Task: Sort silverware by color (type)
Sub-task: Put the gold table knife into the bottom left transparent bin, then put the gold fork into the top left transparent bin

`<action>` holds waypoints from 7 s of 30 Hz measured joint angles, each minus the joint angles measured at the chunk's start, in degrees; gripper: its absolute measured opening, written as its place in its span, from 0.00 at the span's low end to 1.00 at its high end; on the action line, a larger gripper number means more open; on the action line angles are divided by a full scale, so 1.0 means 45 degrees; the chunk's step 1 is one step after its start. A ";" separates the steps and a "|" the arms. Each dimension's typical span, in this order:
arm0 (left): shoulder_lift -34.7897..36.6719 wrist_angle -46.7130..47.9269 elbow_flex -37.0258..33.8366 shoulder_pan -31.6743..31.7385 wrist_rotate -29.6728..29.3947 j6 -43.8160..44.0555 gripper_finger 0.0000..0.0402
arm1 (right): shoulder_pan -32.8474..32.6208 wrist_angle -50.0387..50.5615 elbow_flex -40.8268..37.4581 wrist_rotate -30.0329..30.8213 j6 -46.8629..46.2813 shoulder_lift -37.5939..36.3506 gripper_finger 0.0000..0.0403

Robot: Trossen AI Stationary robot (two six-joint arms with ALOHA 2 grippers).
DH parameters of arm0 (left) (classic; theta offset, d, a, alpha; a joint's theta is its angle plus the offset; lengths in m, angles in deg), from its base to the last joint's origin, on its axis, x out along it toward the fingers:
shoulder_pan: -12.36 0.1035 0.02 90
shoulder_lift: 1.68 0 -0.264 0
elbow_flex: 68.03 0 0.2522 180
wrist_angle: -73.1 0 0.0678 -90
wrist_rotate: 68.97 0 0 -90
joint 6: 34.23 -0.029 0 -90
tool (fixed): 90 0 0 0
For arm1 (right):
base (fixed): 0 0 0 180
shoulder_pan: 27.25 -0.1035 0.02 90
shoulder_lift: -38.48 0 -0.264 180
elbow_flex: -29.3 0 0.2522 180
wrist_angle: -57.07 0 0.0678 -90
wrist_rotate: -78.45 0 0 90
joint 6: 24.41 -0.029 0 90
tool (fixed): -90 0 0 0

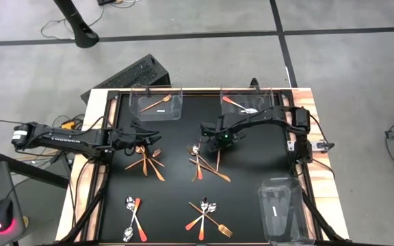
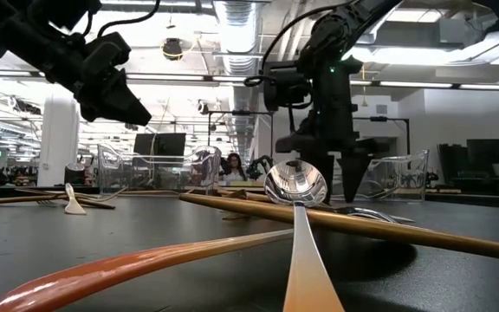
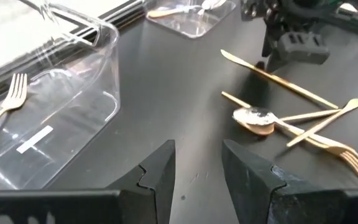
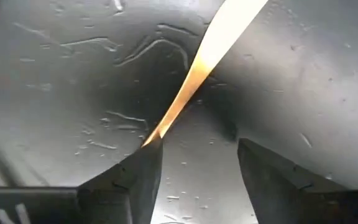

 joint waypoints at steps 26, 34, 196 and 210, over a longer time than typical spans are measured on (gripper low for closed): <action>0.0005 0.0183 0.0000 0.0272 -0.0099 -0.0701 0.29 | 0.0665 -0.2521 -0.1293 0.0391 -0.1681 -0.0941 0.40; 0.0005 0.0164 0.0000 0.0272 -0.0465 -0.0735 0.29 | 0.0266 -0.4030 -0.2407 0.0055 -0.2080 -0.1047 0.36; 0.0228 0.3750 0.4343 -0.1602 -0.2332 0.4546 0.29 | -0.9008 0.3319 -0.0558 0.7130 -0.3314 -0.7066 0.46; 0.0185 0.8614 0.4597 -0.2345 -0.0926 0.9466 0.29 | -0.3618 -0.8326 -0.0553 0.1657 0.4596 -0.4202 0.41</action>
